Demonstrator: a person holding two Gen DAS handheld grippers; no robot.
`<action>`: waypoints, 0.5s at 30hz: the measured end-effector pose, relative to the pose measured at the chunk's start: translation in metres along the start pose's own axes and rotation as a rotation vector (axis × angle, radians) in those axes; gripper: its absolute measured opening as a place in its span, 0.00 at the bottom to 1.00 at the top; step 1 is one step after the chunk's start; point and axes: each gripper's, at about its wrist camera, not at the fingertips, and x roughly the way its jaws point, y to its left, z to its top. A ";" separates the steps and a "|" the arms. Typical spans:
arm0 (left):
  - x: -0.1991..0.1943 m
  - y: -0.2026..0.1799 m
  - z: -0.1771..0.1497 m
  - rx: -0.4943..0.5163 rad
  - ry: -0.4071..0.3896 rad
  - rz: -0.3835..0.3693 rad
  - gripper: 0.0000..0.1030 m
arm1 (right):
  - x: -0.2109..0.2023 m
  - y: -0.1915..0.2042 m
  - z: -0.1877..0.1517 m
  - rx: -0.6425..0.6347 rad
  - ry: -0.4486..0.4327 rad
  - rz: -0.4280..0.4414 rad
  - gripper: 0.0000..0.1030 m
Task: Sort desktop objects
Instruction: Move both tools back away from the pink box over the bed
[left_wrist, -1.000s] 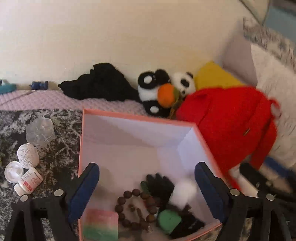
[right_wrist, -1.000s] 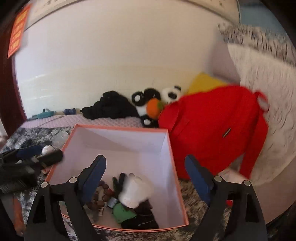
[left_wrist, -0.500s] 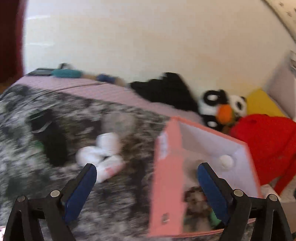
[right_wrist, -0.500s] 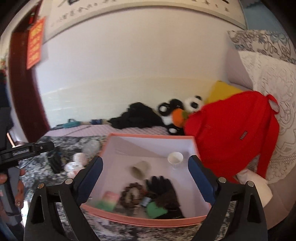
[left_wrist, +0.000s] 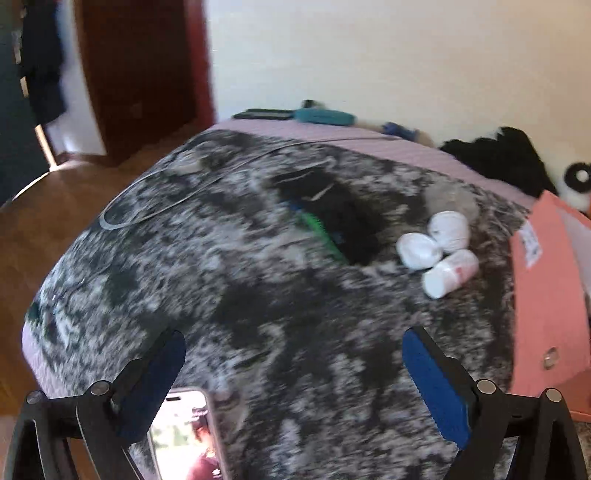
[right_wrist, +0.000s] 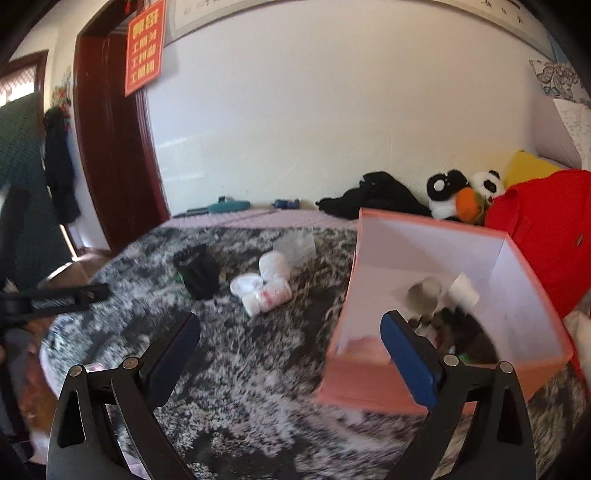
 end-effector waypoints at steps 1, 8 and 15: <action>0.001 0.006 -0.003 -0.017 -0.003 0.000 0.95 | 0.006 0.008 -0.010 -0.010 -0.001 -0.016 0.97; 0.011 0.012 -0.019 0.028 -0.030 0.011 0.97 | 0.039 0.050 -0.031 -0.062 -0.027 -0.075 0.97; 0.037 -0.019 -0.023 0.071 -0.035 -0.003 0.98 | 0.052 0.052 -0.036 -0.098 -0.052 -0.144 0.97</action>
